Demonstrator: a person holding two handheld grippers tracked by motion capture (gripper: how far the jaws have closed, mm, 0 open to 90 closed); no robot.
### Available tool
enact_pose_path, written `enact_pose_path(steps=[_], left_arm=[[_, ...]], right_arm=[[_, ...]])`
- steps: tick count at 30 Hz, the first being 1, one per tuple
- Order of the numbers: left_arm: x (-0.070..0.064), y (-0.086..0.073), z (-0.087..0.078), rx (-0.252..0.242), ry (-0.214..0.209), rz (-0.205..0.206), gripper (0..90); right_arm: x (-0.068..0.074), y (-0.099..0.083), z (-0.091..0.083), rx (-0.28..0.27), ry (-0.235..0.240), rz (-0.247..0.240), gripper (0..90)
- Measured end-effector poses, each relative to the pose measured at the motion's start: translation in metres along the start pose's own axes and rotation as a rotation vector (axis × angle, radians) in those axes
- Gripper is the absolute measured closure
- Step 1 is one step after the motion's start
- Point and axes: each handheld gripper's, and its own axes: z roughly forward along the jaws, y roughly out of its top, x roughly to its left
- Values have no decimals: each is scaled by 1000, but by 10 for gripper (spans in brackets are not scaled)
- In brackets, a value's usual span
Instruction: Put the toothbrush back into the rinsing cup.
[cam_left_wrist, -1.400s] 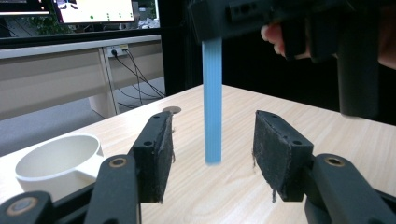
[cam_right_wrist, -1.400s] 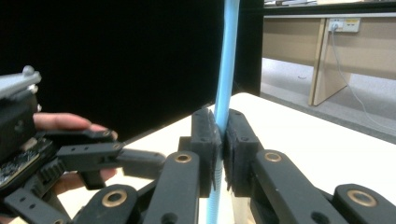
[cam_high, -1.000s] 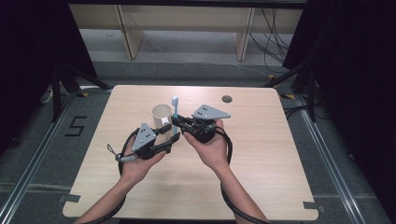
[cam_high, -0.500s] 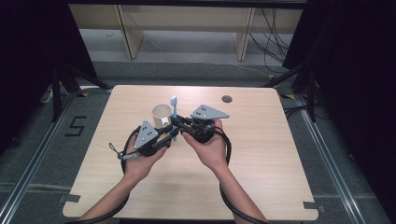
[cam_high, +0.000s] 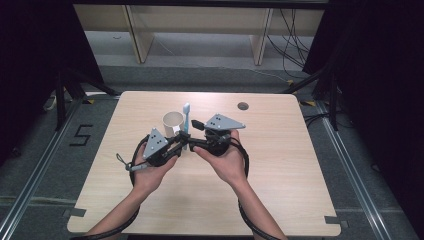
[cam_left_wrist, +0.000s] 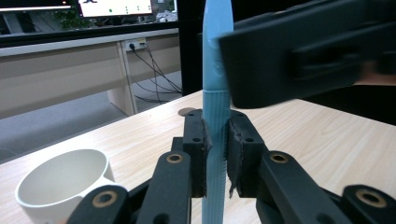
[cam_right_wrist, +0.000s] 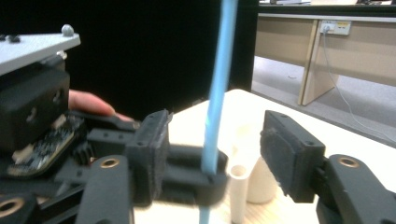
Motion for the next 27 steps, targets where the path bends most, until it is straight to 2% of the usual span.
enact_pose_path(steps=[1,2,5,8,9,10,13,14,15,16,17,18,20,21,22,23,25,26,27], left_arm=[[0,0,0,0,0,0,783],[1,0,0,4,7,-8,783],[6,-2,-1,-4,22,-13,782],[13,-2,-4,-16,40,-20,783],[13,-2,-4,-16,40,-20,782],[17,-2,-5,-23,50,-22,782],[21,-3,-5,-27,64,-28,782],[22,-3,-5,-32,73,-34,783],[22,-3,-5,-32,73,-34,782],[24,-2,-5,-36,83,-33,782],[24,-2,-5,-36,83,-33,782],[25,-1,-5,-42,86,-28,782],[25,-1,-5,-43,87,-27,782],[25,0,-5,-43,89,-31,782],[25,0,-5,-40,90,-27,782],[26,1,-5,-48,96,-25,782],[27,1,-6,-51,96,-23,782],[28,1,-6,-55,99,-27,782],[29,1,-6,-58,101,-26,782]], right_arm=[[0,0,0,0,0,0,416],[-2,-2,-6,11,13,26,403],[-6,-5,-12,11,5,35,388],[-17,-14,-31,6,-34,70,373],[-17,-14,-31,6,-34,70,373],[-22,-19,-43,3,-60,78,378],[-28,-26,-52,10,-85,64,389],[-32,-32,-62,18,-114,71,401],[-32,-32,-62,18,-114,71,401],[-37,-39,-71,12,-141,68,408],[-37,-39,-71,12,-141,68,408],[-40,-46,-79,19,-168,84,409],[-42,-50,-82,32,-175,88,409],[-44,-54,-84,21,-182,76,409],[-45,-57,-88,37,-213,66,409],[-49,-64,-92,33,-225,65,410],[-50,-67,-95,39,-238,61,414],[-50,-72,-98,46,-245,91,416],[-50,-74,-100,39,-248,98,416]])
